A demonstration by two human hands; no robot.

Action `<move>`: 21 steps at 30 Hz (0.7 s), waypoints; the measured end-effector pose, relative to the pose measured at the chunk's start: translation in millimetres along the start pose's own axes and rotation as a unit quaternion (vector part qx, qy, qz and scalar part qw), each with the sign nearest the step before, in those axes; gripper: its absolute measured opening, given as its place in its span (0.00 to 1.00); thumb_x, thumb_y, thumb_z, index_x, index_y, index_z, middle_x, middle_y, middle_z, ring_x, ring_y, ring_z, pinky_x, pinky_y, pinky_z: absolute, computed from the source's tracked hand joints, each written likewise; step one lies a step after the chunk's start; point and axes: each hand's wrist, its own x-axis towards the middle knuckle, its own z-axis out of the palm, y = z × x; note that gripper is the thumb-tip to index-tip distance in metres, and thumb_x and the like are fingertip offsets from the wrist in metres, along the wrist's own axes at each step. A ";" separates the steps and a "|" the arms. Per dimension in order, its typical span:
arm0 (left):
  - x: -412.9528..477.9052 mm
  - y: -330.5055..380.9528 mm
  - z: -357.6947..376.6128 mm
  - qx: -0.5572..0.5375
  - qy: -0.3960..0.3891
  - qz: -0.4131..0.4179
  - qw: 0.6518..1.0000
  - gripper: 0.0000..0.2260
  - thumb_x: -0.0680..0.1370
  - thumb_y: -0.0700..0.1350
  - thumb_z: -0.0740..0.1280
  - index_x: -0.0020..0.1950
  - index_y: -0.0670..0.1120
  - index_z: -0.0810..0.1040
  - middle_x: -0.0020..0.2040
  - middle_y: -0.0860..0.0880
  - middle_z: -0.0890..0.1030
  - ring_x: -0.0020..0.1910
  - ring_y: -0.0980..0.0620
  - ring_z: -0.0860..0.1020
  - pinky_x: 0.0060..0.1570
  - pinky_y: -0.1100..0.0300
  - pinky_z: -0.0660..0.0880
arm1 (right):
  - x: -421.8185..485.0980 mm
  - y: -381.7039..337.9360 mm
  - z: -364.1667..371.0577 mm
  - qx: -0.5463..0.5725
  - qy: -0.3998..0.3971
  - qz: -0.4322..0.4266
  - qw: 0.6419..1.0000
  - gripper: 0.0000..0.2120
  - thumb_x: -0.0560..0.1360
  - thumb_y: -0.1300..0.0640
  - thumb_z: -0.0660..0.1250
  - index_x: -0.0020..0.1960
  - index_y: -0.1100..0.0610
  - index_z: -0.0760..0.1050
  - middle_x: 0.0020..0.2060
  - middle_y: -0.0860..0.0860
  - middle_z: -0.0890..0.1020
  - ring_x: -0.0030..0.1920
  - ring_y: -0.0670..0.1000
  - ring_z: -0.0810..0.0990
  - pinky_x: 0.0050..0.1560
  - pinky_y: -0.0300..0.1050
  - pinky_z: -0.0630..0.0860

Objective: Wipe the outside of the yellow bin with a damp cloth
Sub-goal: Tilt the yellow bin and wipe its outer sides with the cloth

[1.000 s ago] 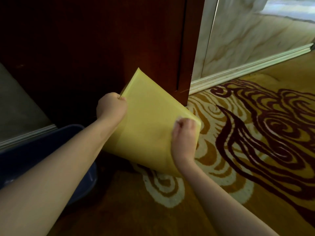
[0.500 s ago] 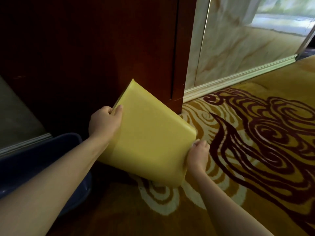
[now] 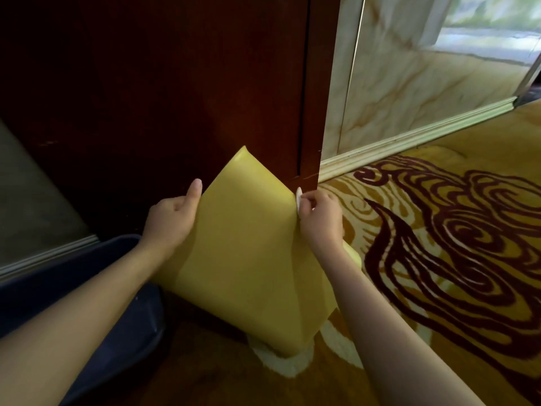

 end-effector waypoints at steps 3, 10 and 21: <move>7.4 26.7 -2.1 -0.034 -0.049 0.078 0.995 0.26 0.78 0.60 0.50 0.48 0.41 0.78 0.38 0.47 0.77 0.38 0.48 0.76 0.40 0.59 0.69 | -10.0 -1.5 0.1 -0.003 -0.027 -0.022 0.999 0.08 0.77 0.58 0.60 0.52 0.58 0.77 0.48 0.52 0.75 0.41 0.48 0.71 0.39 0.40 0.67; 52.3 66.1 8.1 -0.014 -0.115 -0.056 0.992 0.18 0.76 0.55 0.62 0.41 0.40 0.78 0.37 0.45 0.79 0.35 0.48 0.77 0.37 0.59 0.71 | -43.3 -14.3 1.4 -0.048 0.001 -0.127 0.991 0.08 0.78 0.58 0.59 0.50 0.61 0.75 0.43 0.50 0.71 0.41 0.48 0.70 0.41 0.40 0.71; 27.5 41.2 4.8 -0.179 0.034 -0.063 0.981 0.15 0.78 0.49 0.61 0.43 0.39 0.79 0.39 0.42 0.79 0.37 0.48 0.78 0.38 0.58 0.72 | -40.6 71.2 -18.8 -0.085 0.081 -0.013 0.993 0.09 0.78 0.58 0.59 0.54 0.59 0.74 0.49 0.53 0.76 0.45 0.49 0.73 0.45 0.42 0.74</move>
